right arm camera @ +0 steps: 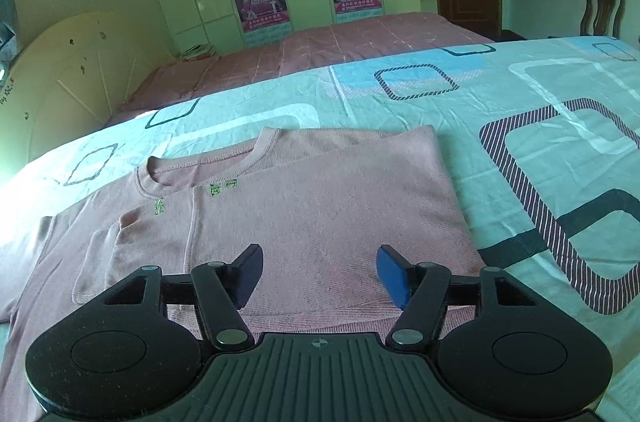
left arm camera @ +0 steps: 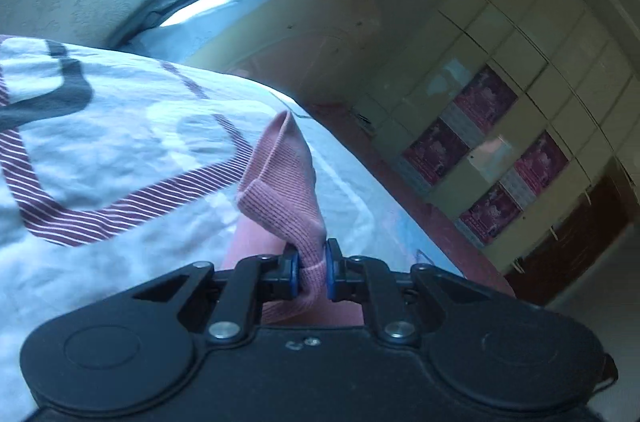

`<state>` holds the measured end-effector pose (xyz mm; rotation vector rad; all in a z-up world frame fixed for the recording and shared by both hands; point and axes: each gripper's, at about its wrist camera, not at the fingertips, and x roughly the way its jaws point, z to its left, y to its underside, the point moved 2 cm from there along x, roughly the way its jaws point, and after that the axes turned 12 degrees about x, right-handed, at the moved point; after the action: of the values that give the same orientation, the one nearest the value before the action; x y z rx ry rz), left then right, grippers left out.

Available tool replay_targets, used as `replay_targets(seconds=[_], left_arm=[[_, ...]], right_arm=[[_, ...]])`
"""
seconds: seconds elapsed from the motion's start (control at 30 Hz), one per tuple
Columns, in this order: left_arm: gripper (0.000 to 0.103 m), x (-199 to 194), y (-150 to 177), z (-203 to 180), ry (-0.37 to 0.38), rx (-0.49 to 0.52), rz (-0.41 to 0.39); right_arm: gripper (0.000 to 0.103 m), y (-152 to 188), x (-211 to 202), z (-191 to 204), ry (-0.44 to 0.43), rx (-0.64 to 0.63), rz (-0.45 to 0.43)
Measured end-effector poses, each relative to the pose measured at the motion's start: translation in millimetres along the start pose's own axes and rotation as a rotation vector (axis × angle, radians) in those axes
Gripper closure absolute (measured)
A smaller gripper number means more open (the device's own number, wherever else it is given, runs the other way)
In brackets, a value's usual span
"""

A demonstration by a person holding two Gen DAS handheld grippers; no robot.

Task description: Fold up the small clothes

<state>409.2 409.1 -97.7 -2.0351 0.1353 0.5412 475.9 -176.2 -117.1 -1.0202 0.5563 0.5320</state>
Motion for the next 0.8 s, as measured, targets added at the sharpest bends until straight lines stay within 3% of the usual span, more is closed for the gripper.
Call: replay_targets(seconds=[0.2,0.37,0.53,0.6,0.63,0.7,0.73,0.77,0.8], left_arm=[[0.092,29,63,-157,0.216,0.238,0.144],[0.092,46,126,-261,0.331,0.367,0.262],[0.092,64,179,-333,0.374,0.55,0.352],[0.091,80,204,-348,0.389,0.58,0.442],[0.085,88,216,-352,0.402,0.589,0.494],[0.056,85,229,-356,0.433,0.642,0.447],[0.031,82,232,-358,0.477,0.656,0.451],[0.024,73,234,-362,0.483,0.677,0.449],[0.028,67,234,-361,0.469,0.705,0.438]], right_arm=[[0.039,-7,-1,-18,-0.021,0.03,-0.002],[0.039,-10,-8,-38,-0.038,0.044,0.005],[0.039,-11,-17,-62,-0.042,0.068,0.014],[0.039,-11,-20,-72,-0.053,0.089,0.03],[0.039,-11,-22,-76,-0.07,0.104,0.039],[0.039,-12,-25,-82,-0.111,0.141,0.064],[0.039,-12,-25,-83,-0.13,0.158,0.073],[0.039,-14,-25,-83,-0.153,0.173,0.08],[0.039,-15,-24,-81,-0.184,0.193,0.09]])
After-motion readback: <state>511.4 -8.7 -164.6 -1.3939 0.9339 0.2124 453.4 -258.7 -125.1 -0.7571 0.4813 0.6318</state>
